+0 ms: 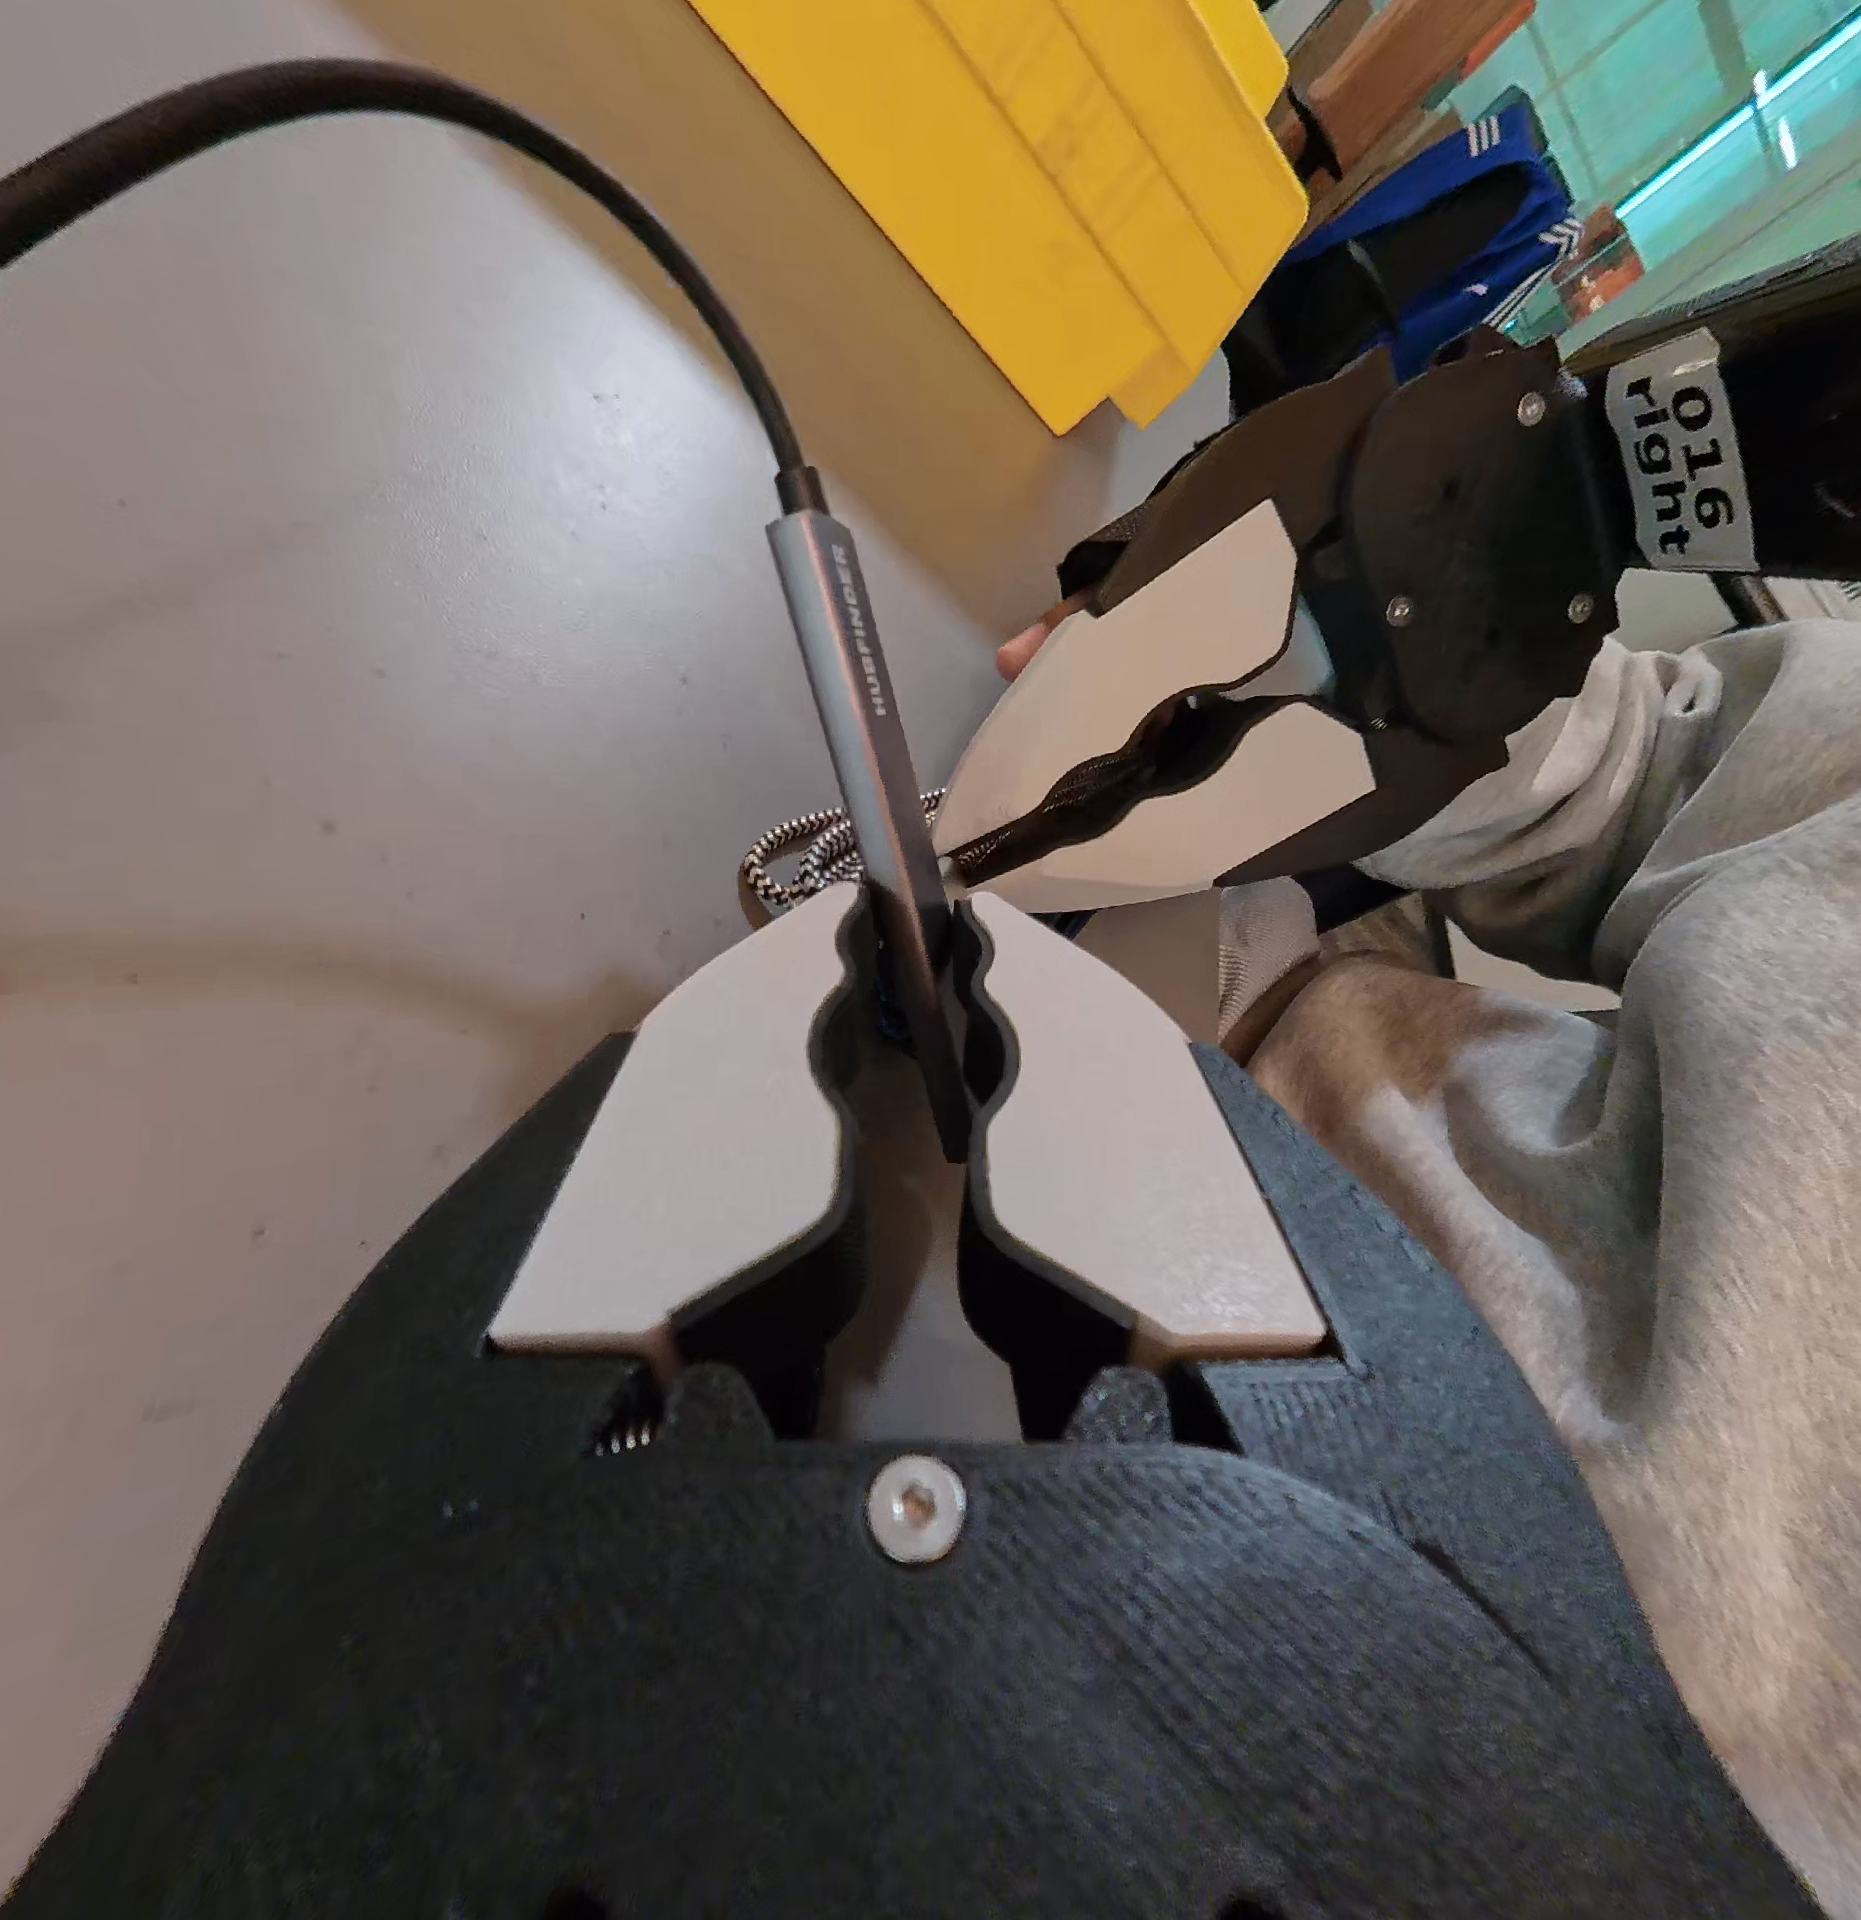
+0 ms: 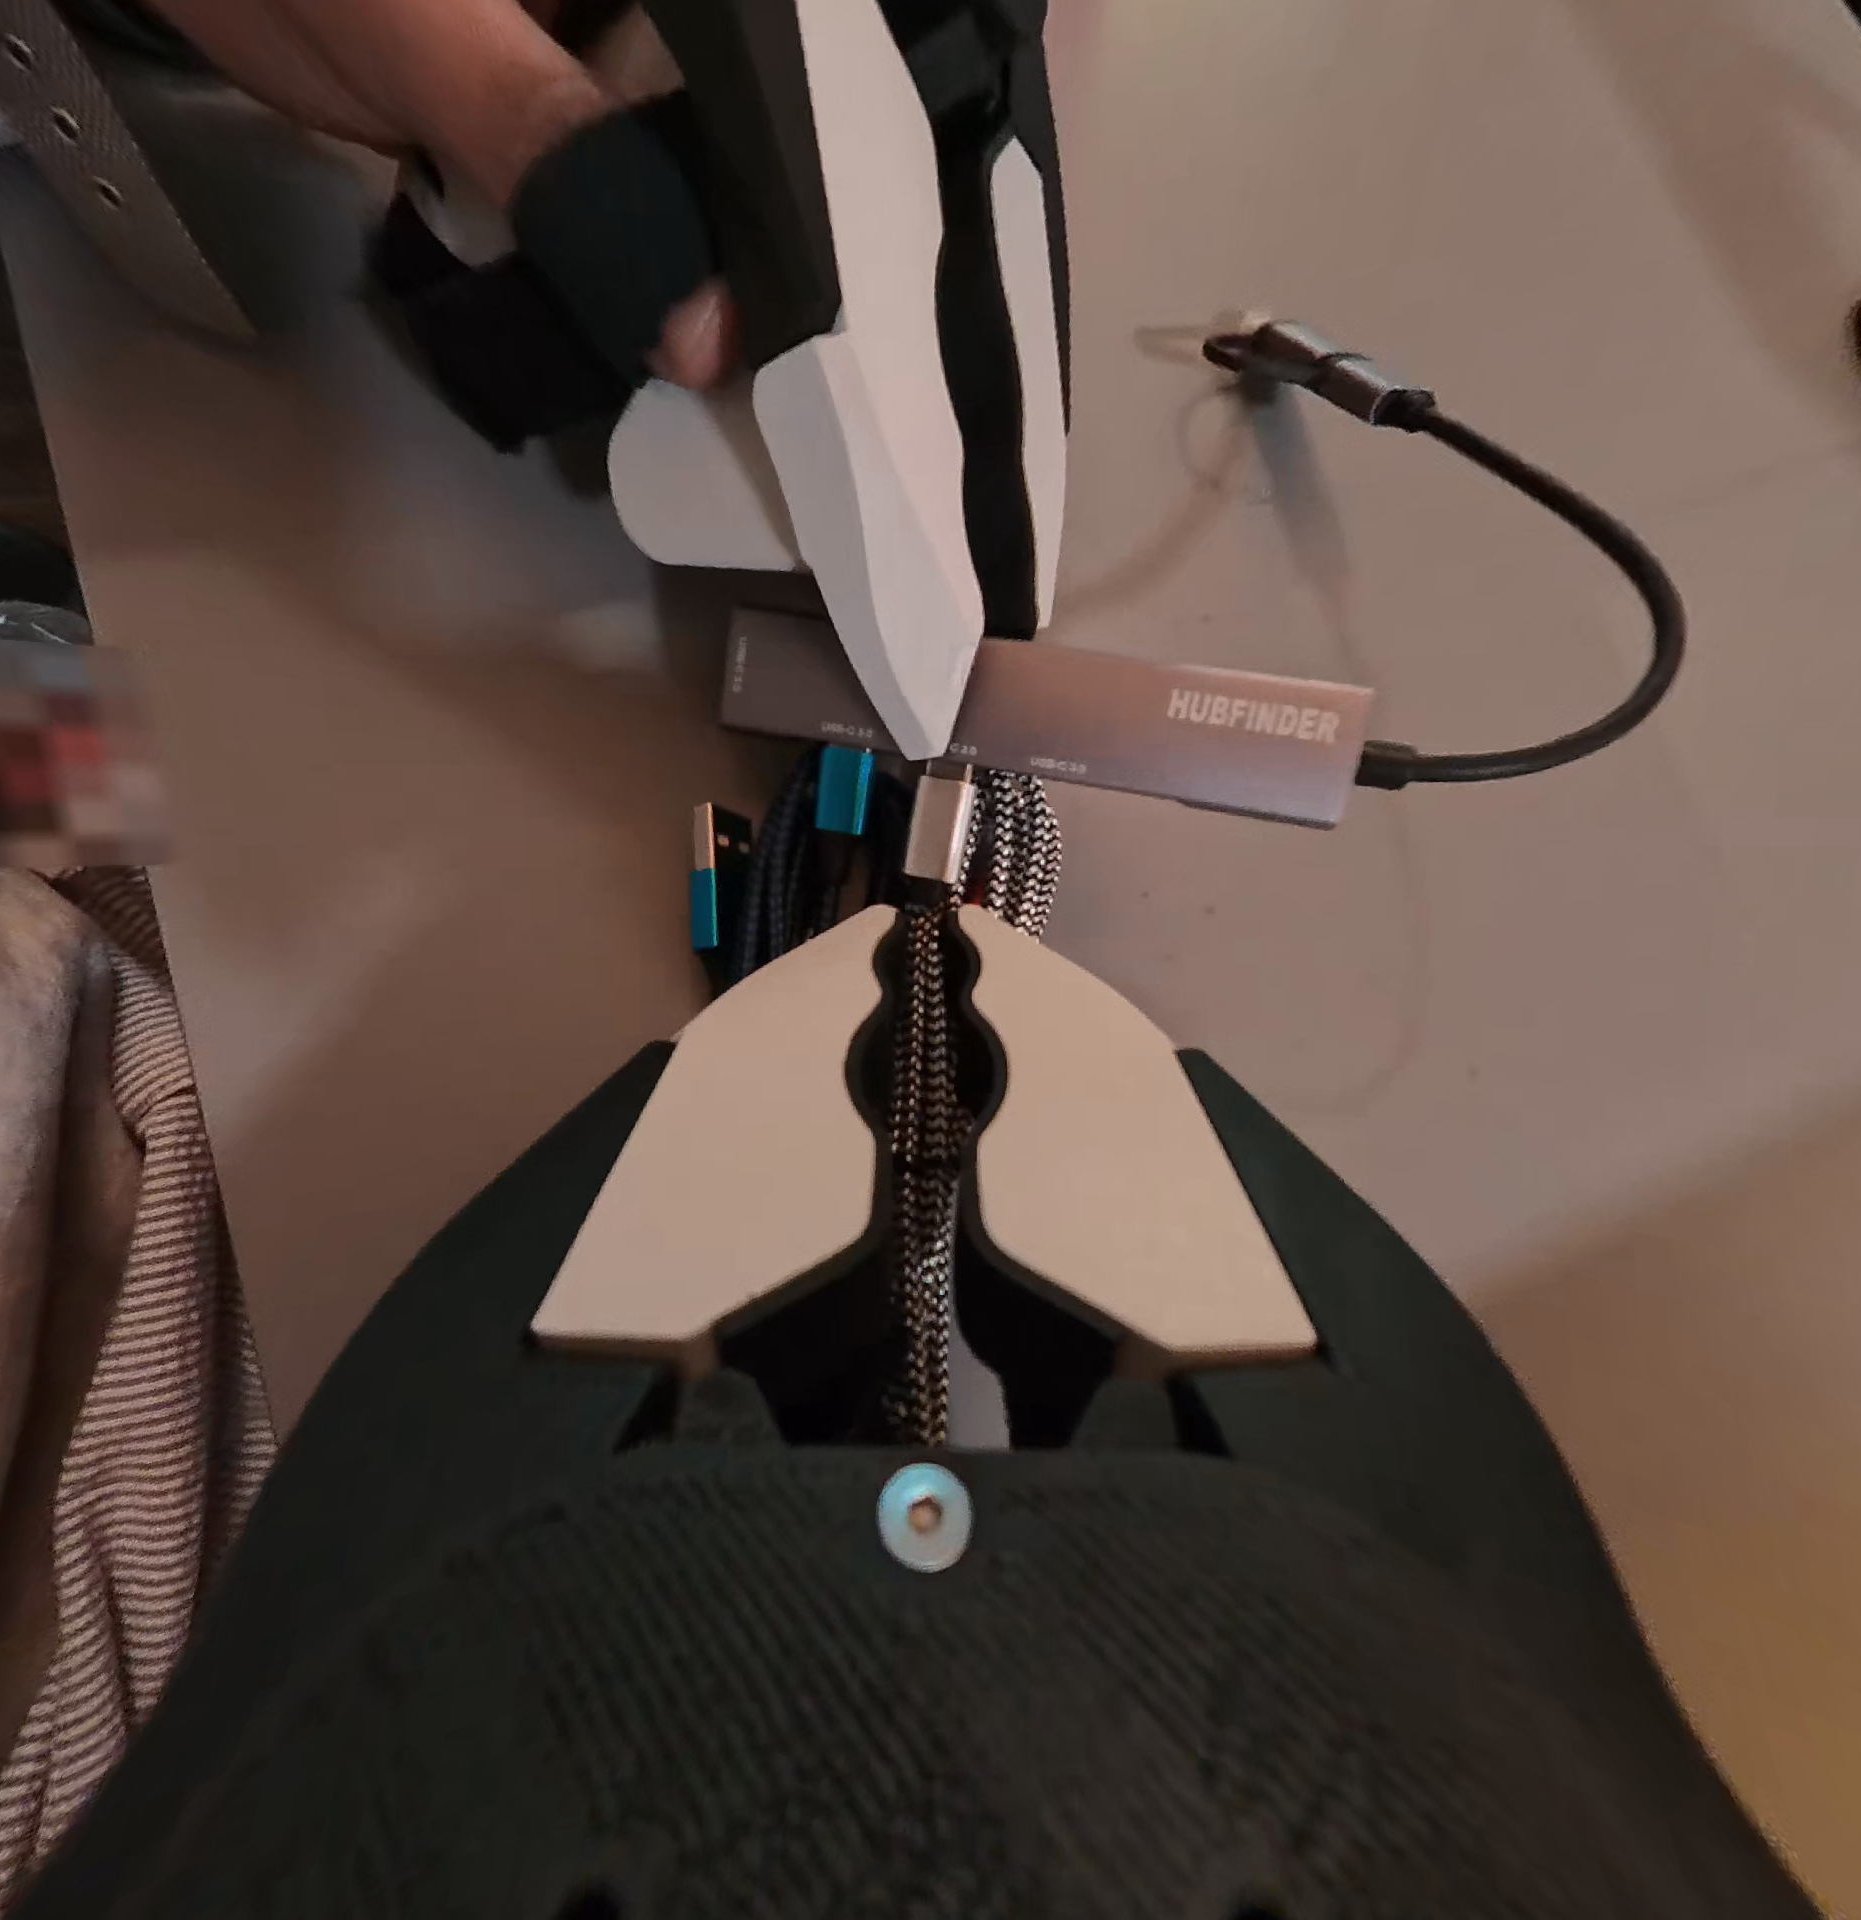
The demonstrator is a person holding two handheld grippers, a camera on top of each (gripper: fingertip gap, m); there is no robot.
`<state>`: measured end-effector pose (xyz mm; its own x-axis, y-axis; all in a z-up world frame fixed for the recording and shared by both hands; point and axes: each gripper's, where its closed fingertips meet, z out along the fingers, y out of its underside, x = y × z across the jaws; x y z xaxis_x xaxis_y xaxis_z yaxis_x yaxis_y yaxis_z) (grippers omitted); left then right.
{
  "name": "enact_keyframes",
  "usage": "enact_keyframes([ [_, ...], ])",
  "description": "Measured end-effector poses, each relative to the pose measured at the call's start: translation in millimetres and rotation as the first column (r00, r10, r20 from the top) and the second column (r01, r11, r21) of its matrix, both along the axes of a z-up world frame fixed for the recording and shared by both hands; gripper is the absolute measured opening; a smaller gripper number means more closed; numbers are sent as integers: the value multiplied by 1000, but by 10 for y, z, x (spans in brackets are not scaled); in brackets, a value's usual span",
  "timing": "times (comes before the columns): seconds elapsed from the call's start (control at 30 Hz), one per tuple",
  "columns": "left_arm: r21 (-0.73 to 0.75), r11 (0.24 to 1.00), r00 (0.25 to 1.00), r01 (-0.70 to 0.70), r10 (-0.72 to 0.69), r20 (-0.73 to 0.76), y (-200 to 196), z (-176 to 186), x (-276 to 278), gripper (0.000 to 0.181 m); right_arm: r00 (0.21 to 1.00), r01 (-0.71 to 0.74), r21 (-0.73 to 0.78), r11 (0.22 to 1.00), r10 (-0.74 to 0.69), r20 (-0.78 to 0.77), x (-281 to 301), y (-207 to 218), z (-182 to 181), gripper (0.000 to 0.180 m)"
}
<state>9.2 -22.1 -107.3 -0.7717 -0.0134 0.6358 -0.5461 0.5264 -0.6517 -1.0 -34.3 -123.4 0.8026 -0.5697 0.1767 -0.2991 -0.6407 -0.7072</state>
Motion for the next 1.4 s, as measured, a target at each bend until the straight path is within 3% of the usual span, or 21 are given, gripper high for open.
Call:
enact_keyframes([
  [0.37,30,1000,1000,5,-4,-29,37,-28,-29,15,999,39,63,997,-40,13,67,30,30,3],
  [0.87,40,999,996,16,-12,-84,30,-50,-46,15,998,-36,52,998,33,58,62,69,13,2],
  [1.07,-17,1000,985,9,-12,-171,34,0,0,14,999,-36,87,995,33,38,105,90,32,3],
  [1.4,-80,996,967,-50,28,-253,44,82,100,16,983,-79,6,997,77,164,108,107,45,4],
])
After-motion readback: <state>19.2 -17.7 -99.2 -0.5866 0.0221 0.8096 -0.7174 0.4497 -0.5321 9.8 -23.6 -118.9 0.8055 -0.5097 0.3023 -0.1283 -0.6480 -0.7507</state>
